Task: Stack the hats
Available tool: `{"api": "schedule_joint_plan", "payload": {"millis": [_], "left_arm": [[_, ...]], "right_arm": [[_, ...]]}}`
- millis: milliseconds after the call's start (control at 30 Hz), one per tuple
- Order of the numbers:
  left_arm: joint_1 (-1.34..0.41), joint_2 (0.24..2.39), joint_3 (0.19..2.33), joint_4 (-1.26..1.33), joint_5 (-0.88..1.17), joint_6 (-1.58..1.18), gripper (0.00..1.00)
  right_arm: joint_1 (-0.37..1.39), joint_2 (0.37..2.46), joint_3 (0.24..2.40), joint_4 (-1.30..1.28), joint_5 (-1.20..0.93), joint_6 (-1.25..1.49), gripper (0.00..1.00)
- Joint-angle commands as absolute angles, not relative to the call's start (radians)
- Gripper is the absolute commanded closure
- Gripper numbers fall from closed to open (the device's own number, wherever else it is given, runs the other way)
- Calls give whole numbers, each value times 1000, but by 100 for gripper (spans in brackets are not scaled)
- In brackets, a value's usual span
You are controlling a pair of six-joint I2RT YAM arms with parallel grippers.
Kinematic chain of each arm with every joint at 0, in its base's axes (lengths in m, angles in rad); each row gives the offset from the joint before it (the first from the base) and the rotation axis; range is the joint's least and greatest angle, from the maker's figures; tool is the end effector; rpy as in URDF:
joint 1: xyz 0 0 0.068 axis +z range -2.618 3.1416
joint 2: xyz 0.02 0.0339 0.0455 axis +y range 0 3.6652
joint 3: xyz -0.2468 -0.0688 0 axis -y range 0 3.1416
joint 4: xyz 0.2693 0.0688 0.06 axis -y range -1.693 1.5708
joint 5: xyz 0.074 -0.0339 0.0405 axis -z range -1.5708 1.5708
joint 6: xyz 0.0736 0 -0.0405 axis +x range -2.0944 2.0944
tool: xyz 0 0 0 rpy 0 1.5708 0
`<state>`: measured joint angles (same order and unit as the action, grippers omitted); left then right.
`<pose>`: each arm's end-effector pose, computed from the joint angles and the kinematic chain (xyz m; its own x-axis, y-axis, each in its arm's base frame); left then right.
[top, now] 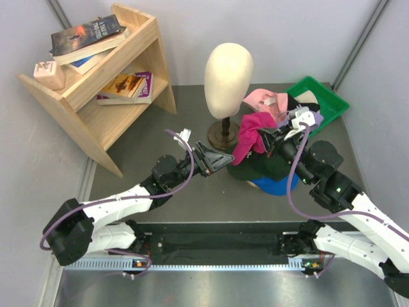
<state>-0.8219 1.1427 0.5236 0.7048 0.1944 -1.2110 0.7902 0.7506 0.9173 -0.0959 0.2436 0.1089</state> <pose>0.2057 -0.2421 0.2431 -0.7748 -0.5154 -0.3663 0.3537 0.1269 -0.9267 0.1816 0.1582 0.3960 -0.0071 0.1428 -0.9897 -0.5225 0.8433 0.1254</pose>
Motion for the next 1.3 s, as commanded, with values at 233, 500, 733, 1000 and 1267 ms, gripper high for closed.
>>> {"api": "schedule_joint_plan", "payload": {"millis": [233,500,733,1000,1267], "left_arm": [[-873,1183,601,778,190,-1298,1],[-888,1198,592,750,176,-1315,1],[-890,1242,618,798,161,-1315,1],[-891,1233,609,835,71,-1282,1],[-891,1200,606,844,-44,-1235,1]], "right_arm": [[805,716,919,-48,265,120,100],[805,715,934,-51,273,110,100],[805,716,924,-52,239,126,100],[805,700,919,-130,255,130,100],[805,686,884,-169,253,137,100]]}}
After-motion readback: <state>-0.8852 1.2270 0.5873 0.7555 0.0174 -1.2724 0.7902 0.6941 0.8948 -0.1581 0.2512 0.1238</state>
